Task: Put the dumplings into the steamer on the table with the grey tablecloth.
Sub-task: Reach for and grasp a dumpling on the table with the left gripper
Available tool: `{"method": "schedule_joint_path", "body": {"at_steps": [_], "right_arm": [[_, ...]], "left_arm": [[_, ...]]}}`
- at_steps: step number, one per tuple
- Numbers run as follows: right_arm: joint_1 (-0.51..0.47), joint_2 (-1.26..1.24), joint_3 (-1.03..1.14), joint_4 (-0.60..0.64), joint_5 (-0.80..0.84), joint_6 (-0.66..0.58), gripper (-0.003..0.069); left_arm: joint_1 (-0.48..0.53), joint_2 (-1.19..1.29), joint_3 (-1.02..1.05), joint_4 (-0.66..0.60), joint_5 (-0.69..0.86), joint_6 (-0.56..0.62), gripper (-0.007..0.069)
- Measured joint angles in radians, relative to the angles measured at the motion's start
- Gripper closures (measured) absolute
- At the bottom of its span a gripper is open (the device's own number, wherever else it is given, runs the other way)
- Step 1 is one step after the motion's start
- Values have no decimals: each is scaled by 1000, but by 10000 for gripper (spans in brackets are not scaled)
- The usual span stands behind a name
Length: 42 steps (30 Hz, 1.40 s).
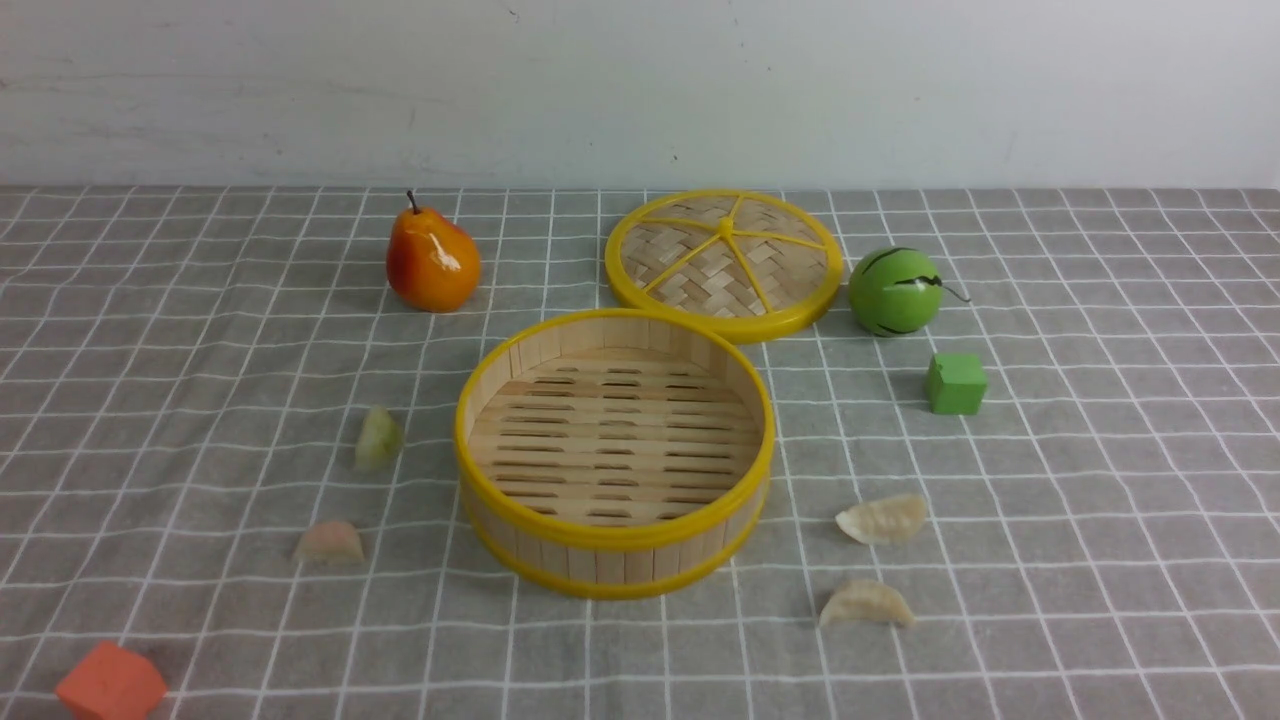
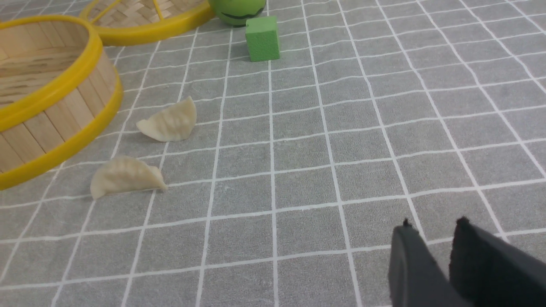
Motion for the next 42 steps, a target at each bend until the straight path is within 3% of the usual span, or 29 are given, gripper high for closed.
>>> {"method": "schedule_joint_path", "body": {"at_steps": [8, 17, 22, 25, 28, 30, 35, 36, 38, 42], "right_arm": [[0, 0, 11, -46, -85, 0, 499], [0, 0, 11, -269, -512, 21, 480], [0, 0, 11, -287, -714, 178, 474], [0, 0, 11, -290, -737, 271, 474], [0, 0, 11, -281, -745, 309, 474], [0, 0, 10, -277, -751, 308, 474], [0, 5, -59, -277, -748, 215, 510], [0, 26, -103, -277, -743, 174, 560], [0, 78, -158, -274, -721, 148, 645], [0, 221, -242, -274, -615, 127, 676]], "left_arm": [[0, 0, 0, 0, -114, 0, 473], [0, 0, 0, 0, -490, 0, 462], [0, 0, 0, 0, -645, -14, 461], [0, 0, 0, 0, -756, -119, 461], [0, 0, 0, -1, -900, -289, 461], [0, 0, -6, -2, -949, -342, 465], [0, 14, -180, -3, -854, -382, 525], [0, 45, -255, -3, -774, -379, 554], [0, 158, -386, -2, -636, -311, 616], [0, 393, -519, -8, -518, -190, 638]]}}
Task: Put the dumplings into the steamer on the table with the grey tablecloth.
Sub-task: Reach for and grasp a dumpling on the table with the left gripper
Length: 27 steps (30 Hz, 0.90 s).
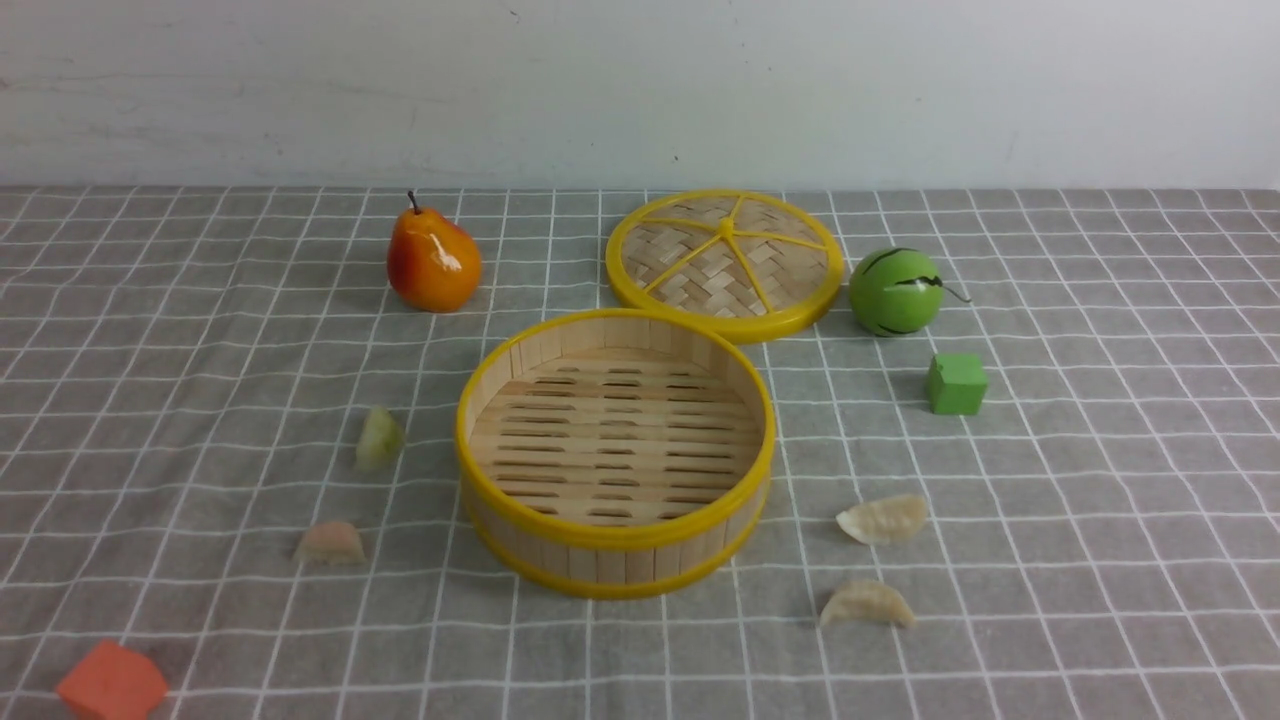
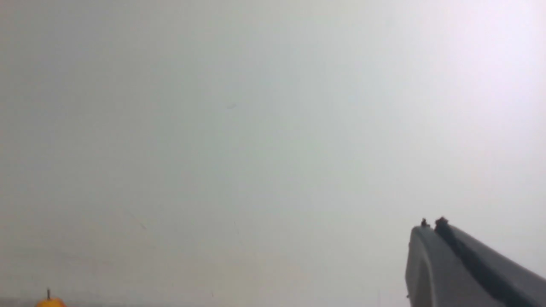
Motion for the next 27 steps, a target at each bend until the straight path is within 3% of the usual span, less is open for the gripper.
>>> {"method": "schedule_joint_path", "body": {"at_steps": [5, 11, 15, 21, 27], "right_arm": [[0, 213, -77, 5, 238, -34, 675], [25, 416, -195, 16, 565, -42, 674], [126, 562, -253, 30, 675, -86, 674], [269, 793, -356, 103, 796, -158, 674], [302, 931, -499, 173, 924, -257, 673]], "left_arm": [[0, 304, -89, -29, 129, 3, 638], [0, 568, -262, -40, 513, 10, 638], [0, 800, -393, -103, 738, 100, 638], [0, 1112, -612, -237, 819, 193, 631], [-10, 1322, -819, -187, 877, 220, 529]]}}
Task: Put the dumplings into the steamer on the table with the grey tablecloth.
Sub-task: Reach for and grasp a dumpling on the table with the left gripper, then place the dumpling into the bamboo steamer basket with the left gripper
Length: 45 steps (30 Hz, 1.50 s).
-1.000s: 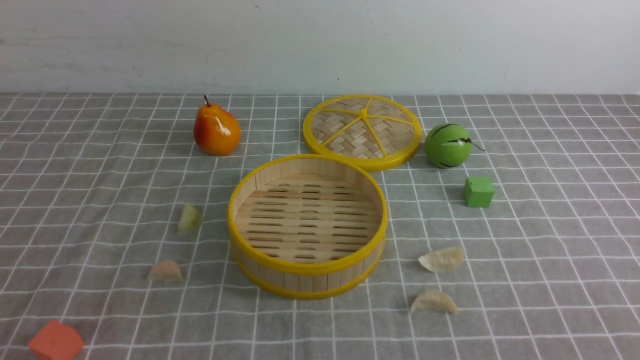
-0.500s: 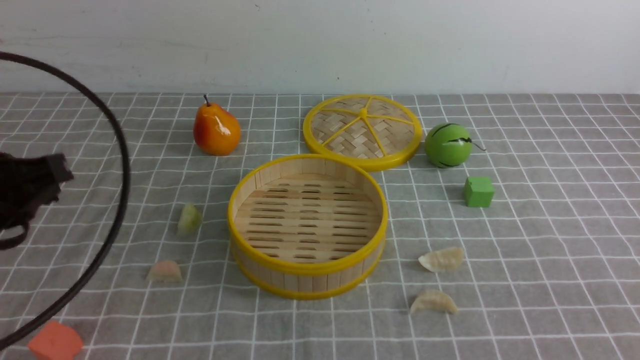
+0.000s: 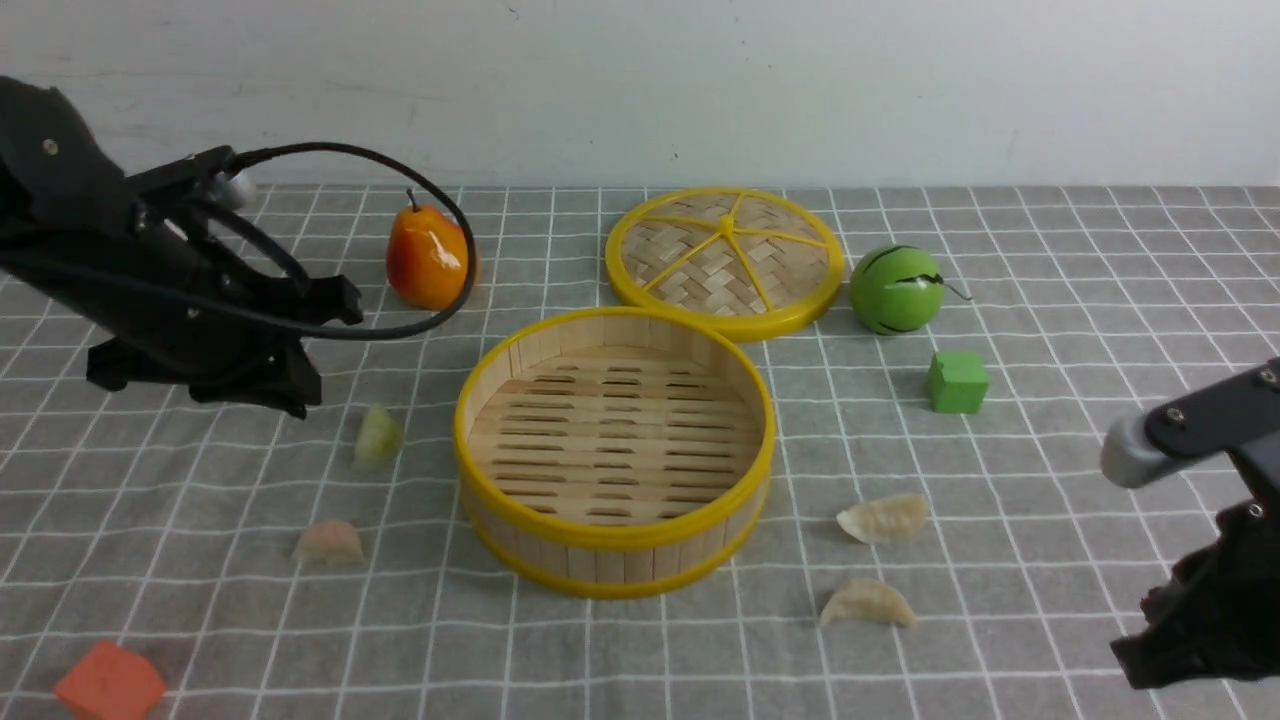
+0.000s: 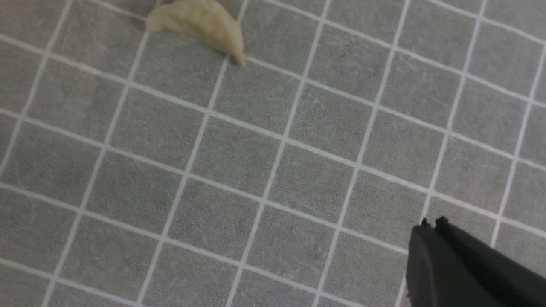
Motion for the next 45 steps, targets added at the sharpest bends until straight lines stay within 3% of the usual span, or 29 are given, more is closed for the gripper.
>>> {"method": "schedule_joint_path", "body": {"at_steps": [7, 12, 15, 19, 26, 30, 33, 37, 45], "right_arm": [[0, 95, -17, 53, -1, -20, 673], [0, 99, -17, 57, -9, -21, 673], [0, 99, -17, 67, -9, -22, 673], [0, 99, -17, 92, -10, -24, 673], [0, 99, -17, 131, -13, -33, 673], [0, 99, -17, 138, -30, -35, 673], [0, 99, -17, 155, -35, -35, 673], [0, 99, -17, 175, -35, -35, 673], [0, 99, -17, 224, -31, -35, 669]], "left_arm": [[-69, 201, -147, 192, -36, 0, 338], [-89, 330, -237, 232, -52, 0, 274], [-89, 384, -262, 241, -49, -28, 281], [-89, 421, -290, 271, -14, -70, 400], [-91, 381, -328, 268, 77, -75, 397], [-114, 265, -390, 83, 101, -68, 397], [-180, 223, -408, -47, 72, 15, 397], [-256, 295, -408, -72, 27, 23, 397], [-263, 441, -406, -42, -28, 3, 373]]}}
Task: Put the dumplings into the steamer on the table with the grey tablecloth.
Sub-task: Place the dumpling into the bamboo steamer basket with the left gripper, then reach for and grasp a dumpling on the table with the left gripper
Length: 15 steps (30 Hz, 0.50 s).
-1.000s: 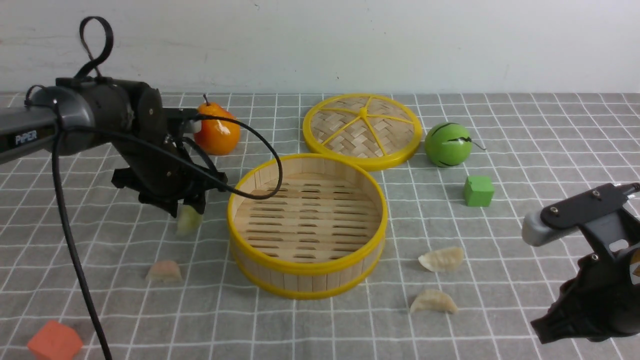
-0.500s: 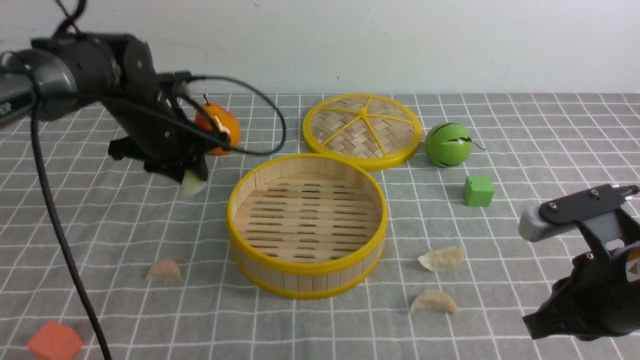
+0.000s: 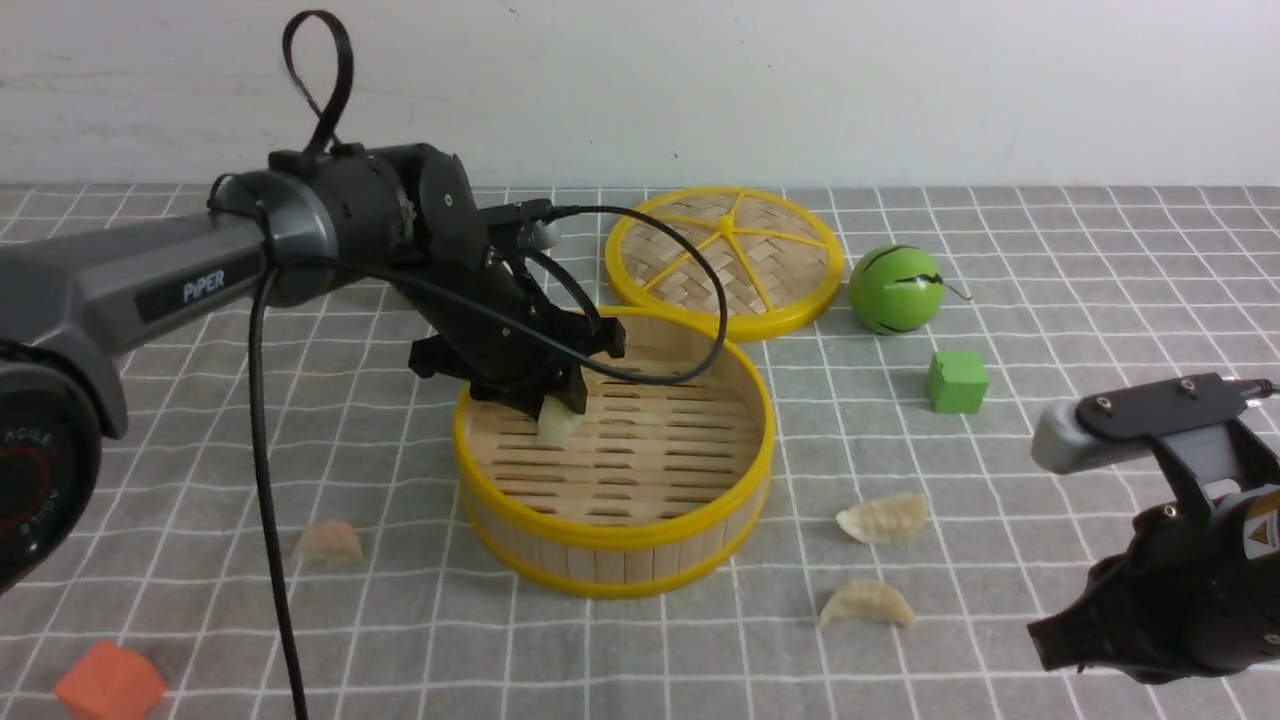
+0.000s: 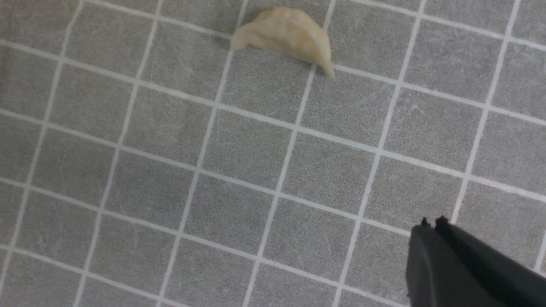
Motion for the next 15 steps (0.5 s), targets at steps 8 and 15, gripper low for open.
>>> {"method": "schedule_joint_path", "body": {"at_steps": [8, 15], "right_arm": [[0, 0, 0, 19, -4, -9, 663], [0, 8, 0, 50, -22, -64, 660]], "left_arm": [[0, -42, -22, 32, 87, -30, 174], [2, -181, -110, 174, 389, -51, 178]]}}
